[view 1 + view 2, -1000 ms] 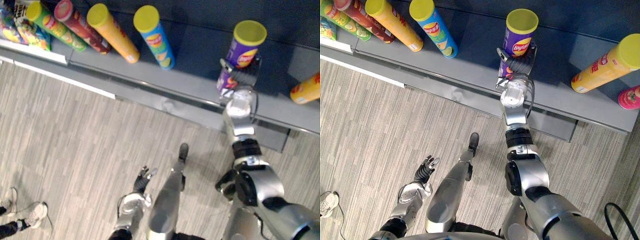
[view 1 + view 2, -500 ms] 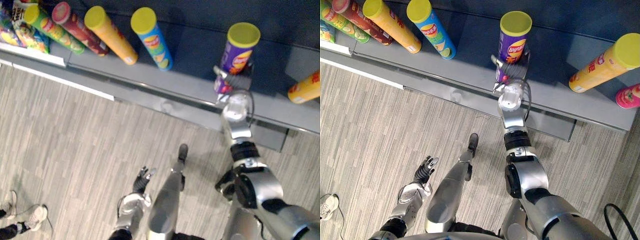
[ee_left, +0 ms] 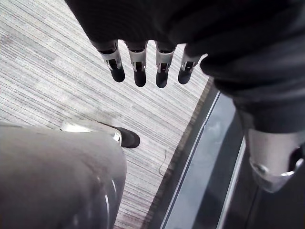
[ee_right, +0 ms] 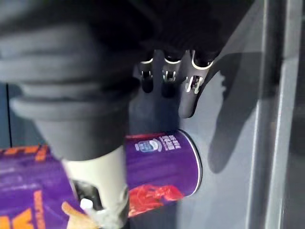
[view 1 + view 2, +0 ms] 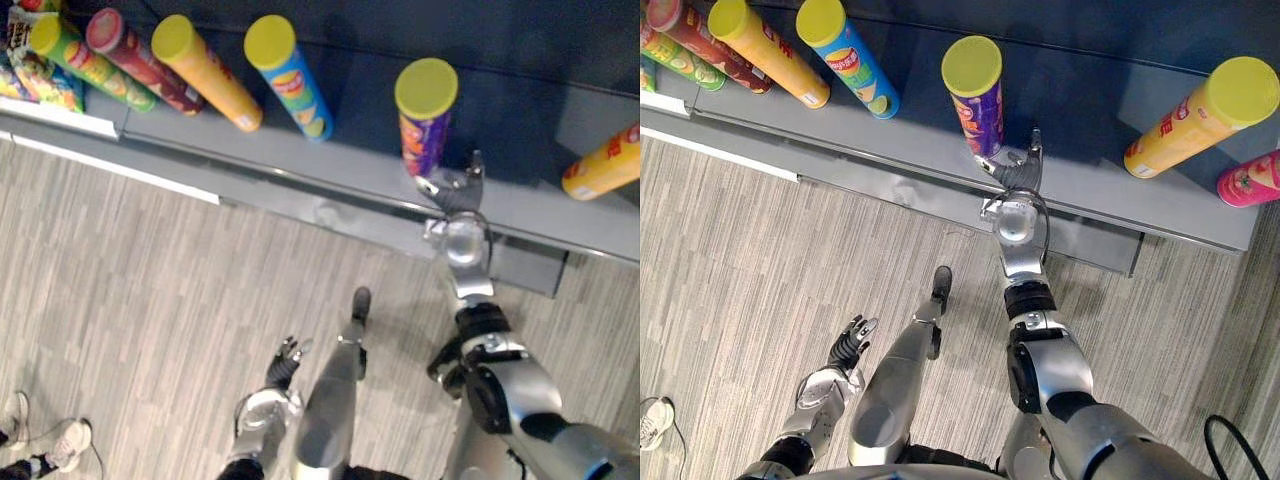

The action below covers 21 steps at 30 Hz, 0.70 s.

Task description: Put the gum and the chips on the shelf.

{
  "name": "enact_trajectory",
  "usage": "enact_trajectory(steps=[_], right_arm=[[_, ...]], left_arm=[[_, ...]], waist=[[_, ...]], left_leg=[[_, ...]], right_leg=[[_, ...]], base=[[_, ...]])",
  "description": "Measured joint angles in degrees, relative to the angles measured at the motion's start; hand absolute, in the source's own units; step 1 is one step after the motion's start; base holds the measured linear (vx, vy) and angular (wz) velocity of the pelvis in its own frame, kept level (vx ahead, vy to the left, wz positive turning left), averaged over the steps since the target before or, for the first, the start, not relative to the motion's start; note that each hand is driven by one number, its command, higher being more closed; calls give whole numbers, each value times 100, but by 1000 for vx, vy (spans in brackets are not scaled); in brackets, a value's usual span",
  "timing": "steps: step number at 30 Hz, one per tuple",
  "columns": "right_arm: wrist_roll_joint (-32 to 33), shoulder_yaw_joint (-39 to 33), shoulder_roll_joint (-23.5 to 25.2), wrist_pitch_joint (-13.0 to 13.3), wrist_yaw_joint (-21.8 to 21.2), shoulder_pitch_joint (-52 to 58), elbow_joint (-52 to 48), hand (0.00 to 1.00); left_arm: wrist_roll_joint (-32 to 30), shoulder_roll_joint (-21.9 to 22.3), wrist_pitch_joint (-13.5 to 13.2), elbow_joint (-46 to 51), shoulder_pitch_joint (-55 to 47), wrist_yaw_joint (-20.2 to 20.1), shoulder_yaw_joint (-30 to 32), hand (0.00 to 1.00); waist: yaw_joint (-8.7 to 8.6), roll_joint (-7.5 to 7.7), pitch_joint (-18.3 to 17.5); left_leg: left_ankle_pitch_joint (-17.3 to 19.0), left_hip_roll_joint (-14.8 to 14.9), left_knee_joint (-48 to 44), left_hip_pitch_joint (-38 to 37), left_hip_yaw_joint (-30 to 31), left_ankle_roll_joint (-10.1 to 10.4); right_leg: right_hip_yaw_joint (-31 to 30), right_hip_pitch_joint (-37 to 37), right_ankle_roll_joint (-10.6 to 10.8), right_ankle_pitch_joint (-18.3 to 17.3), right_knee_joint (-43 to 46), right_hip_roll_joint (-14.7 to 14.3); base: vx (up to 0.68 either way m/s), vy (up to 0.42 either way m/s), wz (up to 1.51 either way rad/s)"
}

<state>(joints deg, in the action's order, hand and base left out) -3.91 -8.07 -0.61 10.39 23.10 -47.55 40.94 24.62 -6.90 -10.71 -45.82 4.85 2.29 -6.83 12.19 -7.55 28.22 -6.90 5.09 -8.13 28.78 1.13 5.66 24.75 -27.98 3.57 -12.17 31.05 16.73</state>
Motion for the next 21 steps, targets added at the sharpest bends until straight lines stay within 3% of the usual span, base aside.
enact_trajectory(steps=[13,18,21], right_arm=[[25,48,186,-46,-47,315,43,0],[37,416,191,-69,-124,640,48,0],[37,975,244,-129,-280,1043,44,0]], left_arm=[[-1,-2,7,-34,-6,-14,45,0],[-9,-5,19,-232,4,-19,51,0],[-25,-16,77,-368,2,-22,217,0]], waist=[[-88,173,-39],[-112,248,-61],[-122,391,-69]], left_leg=[[37,69,2,-188,-59,28],[92,164,-17,-347,-77,51],[182,265,-44,-627,-165,90]], right_leg=[[-23,186,-27,35,-100,-79],[-33,394,-35,44,-242,-205],[-104,656,-45,57,-363,-330]], base=[[18,-28,-3],[7,-33,-8],[29,-45,-21]])
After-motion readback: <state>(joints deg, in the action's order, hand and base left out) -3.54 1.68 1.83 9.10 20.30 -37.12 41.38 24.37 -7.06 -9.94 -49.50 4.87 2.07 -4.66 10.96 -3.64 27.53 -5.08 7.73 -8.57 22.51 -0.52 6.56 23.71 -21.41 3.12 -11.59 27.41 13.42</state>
